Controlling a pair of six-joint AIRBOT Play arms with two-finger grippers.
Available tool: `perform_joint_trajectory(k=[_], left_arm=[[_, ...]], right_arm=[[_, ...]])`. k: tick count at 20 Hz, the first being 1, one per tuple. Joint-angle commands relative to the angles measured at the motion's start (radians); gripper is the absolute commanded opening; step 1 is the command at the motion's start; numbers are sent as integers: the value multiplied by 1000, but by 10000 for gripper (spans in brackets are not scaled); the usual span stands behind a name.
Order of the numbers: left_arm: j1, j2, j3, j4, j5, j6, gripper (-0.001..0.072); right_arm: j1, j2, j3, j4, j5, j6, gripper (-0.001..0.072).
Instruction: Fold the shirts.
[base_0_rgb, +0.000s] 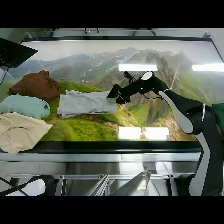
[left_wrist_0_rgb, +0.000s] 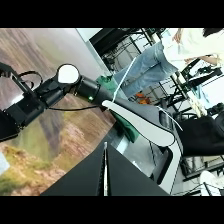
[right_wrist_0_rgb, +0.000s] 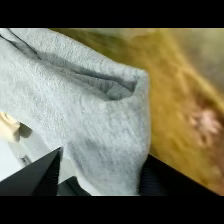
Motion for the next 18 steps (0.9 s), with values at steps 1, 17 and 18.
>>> perform_joint_trajectory(k=[1, 17, 18], left_arm=[[-1, 0, 0, 1, 4, 2, 14], [-1, 0, 0, 3, -46, 1, 14], [-1, 0, 0, 8, -48, 1, 14]], right_arm=[[12, -6, 0, 134, 11, -86, 196], [-539, 613, 1, -330, 66, 150, 14], [-624, 661, 1, -399, 79, 185, 14]])
